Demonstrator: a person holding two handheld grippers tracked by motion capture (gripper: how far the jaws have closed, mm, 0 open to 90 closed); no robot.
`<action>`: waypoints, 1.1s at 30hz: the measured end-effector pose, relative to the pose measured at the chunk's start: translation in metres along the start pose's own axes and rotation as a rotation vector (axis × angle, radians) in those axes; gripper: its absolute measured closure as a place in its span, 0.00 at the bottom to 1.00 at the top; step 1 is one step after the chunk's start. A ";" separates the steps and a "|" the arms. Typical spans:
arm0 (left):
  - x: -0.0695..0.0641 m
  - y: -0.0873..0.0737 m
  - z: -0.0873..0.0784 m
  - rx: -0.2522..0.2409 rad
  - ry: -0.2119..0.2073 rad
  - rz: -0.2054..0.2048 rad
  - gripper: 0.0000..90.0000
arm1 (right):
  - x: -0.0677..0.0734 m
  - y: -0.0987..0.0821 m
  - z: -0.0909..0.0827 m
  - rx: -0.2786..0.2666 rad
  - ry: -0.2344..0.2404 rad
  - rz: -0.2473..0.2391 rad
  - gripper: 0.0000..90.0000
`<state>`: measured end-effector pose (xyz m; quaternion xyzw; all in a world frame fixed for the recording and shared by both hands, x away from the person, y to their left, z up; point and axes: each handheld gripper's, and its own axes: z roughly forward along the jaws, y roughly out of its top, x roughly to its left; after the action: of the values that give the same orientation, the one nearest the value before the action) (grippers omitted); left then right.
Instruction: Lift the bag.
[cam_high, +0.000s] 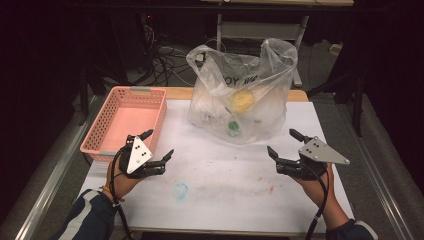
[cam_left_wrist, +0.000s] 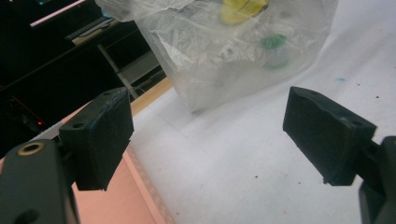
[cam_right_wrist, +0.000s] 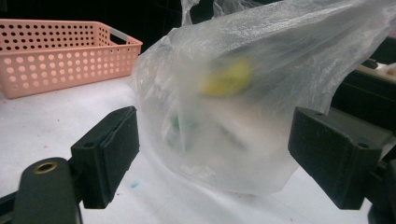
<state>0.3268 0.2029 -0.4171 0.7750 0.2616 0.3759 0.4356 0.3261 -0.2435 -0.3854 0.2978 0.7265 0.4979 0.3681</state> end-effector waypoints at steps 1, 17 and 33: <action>-0.001 -0.001 -0.001 -0.001 0.004 0.003 0.18 | 0.000 -0.001 -0.001 0.003 -0.002 -0.007 0.18; -0.008 -0.016 -0.019 0.015 0.010 0.029 0.18 | 0.010 -0.022 -0.018 0.033 0.012 -0.028 0.18; -0.016 -0.039 -0.027 0.075 -0.011 0.059 0.18 | 0.021 -0.046 -0.025 0.076 0.029 -0.050 0.18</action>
<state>0.2926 0.2229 -0.4474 0.8002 0.2503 0.3742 0.3963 0.2908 -0.2542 -0.4275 0.2860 0.7575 0.4648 0.3582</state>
